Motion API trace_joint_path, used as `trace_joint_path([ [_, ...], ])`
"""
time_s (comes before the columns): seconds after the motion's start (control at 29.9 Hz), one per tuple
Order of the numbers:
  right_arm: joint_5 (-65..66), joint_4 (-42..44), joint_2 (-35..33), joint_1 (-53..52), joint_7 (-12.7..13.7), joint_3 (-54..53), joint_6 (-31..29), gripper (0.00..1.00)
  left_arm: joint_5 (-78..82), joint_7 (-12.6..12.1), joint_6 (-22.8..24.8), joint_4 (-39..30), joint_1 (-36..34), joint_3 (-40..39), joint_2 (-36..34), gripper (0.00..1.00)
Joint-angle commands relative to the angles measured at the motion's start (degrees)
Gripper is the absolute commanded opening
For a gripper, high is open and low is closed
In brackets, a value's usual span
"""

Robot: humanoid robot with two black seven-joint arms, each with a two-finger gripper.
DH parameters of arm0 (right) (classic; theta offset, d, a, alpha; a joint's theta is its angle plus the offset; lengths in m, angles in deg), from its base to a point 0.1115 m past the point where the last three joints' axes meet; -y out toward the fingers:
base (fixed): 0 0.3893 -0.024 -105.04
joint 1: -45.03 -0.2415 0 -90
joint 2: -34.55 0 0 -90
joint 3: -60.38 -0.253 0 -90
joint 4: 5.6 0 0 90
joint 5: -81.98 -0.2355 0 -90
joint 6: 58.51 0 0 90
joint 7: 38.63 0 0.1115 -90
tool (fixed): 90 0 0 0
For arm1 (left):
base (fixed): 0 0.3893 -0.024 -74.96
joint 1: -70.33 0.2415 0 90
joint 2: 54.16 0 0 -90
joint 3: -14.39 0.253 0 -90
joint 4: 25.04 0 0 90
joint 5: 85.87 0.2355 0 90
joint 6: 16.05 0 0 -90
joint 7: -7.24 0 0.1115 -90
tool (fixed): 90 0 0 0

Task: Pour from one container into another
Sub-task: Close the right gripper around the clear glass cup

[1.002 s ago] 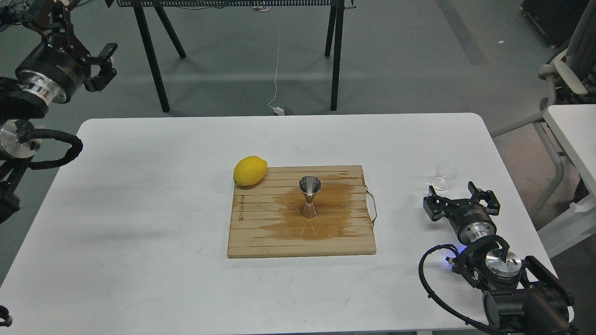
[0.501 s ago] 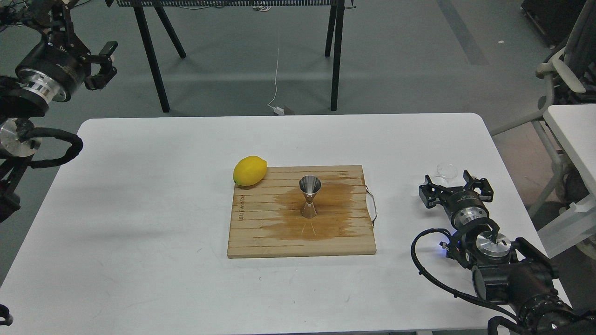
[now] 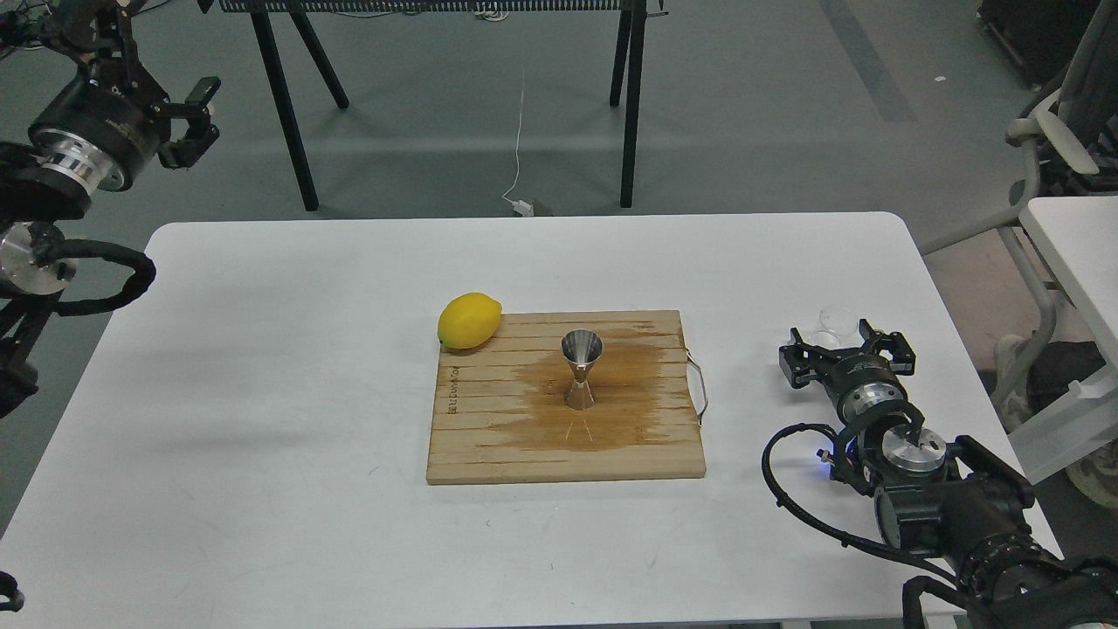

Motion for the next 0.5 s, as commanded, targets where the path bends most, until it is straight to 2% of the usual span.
trace_joint_path([
  [0.0, 0.0, 1.19, 0.0, -0.58, 0.0, 0.03, -0.15, 0.83, 0.0, 0.01, 0.0, 0.0, 0.08, 0.05, -0.17, 0.99],
  [0.1, 0.0, 1.19, 0.0, -0.58, -0.09, 0.21, -0.41, 0.69, 0.0, 0.01, -0.09, 0.0, 0.08, 0.05, -0.17, 0.99],
  [0.43, 0.09, 1.19, -0.35, -0.58, -0.09, 0.21, -1.11, 0.48, 0.0, 0.01, -0.09, 0.0, 0.17, 0.05, -0.69, 0.99],
  [0.47, 0.09, 1.28, -0.35, -0.67, -0.09, 0.3, -1.46, 0.43, 0.0, 0.01, -0.09, 0.0, 0.26, 0.05, -0.69, 0.99],
])
